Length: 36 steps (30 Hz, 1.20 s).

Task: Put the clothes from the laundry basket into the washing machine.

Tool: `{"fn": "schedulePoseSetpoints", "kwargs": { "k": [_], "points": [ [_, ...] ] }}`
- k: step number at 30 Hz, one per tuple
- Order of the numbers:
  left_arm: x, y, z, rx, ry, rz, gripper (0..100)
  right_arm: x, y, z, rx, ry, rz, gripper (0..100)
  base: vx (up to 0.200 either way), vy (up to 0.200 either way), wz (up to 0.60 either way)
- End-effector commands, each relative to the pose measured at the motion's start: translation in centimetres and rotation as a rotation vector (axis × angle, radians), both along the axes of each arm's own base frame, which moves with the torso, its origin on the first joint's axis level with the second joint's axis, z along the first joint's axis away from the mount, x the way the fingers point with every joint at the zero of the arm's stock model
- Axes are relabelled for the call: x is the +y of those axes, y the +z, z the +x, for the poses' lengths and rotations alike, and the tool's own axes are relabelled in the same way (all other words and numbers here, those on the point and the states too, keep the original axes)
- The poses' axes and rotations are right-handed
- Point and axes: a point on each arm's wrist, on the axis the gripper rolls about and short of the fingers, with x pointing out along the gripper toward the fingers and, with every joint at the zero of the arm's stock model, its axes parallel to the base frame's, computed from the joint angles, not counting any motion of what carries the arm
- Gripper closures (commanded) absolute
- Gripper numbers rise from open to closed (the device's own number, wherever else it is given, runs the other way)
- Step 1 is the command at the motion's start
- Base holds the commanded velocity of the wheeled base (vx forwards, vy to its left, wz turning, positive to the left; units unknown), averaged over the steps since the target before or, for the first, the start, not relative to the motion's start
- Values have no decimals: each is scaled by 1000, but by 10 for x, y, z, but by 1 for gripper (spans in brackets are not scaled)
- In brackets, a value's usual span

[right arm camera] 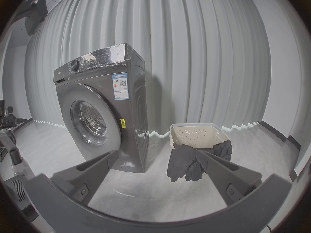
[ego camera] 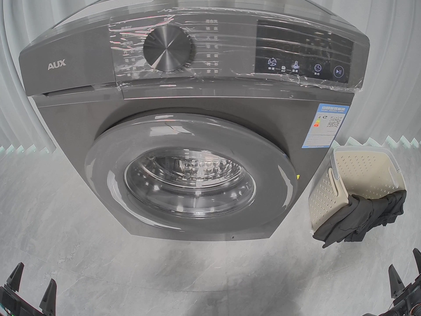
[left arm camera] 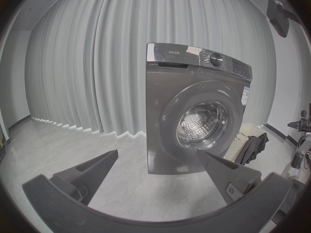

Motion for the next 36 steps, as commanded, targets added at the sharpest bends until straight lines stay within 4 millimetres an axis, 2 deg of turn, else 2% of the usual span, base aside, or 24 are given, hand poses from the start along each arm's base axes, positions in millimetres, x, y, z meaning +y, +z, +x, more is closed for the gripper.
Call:
{"fn": "schedulePoseSetpoints", "kwargs": {
  "k": [1,12,21,28,29,30,31,32,33,34,36],
  "points": [
    [0,-5,0,3,0,0,0,0,-4,0,-2,1,-2,0,0,0,0],
    [0,-5,0,3,0,-2,0,0,-5,0,0,0,3,0,0,0,0],
    [0,-5,0,1,-1,0,0,0,-5,0,-2,-3,3,0,200,0,0],
    [0,-5,0,1,0,3,0,0,-5,0,-3,7,-6,0,0,0,0],
    [0,-5,0,1,-1,3,0,0,-1,0,-29,13,-5,0,0,0,0],
    [0,-5,0,1,-1,5,0,1,11,-3,-103,27,1,0,0,0,0],
    [0,-5,0,1,-1,5,0,1,35,-11,-221,65,2,0,0,0,0],
    [0,-5,0,1,-1,5,0,2,50,-17,-278,96,4,0,0,0,0],
    [0,-5,0,1,-1,6,0,2,58,-20,-298,110,4,0,0,0,0],
    [0,-5,0,1,-1,9,0,3,80,-25,-305,154,-3,0,0,0,0],
    [0,-5,0,1,-1,8,0,4,90,-24,-239,204,-14,0,0,0,0]
  ]
}}
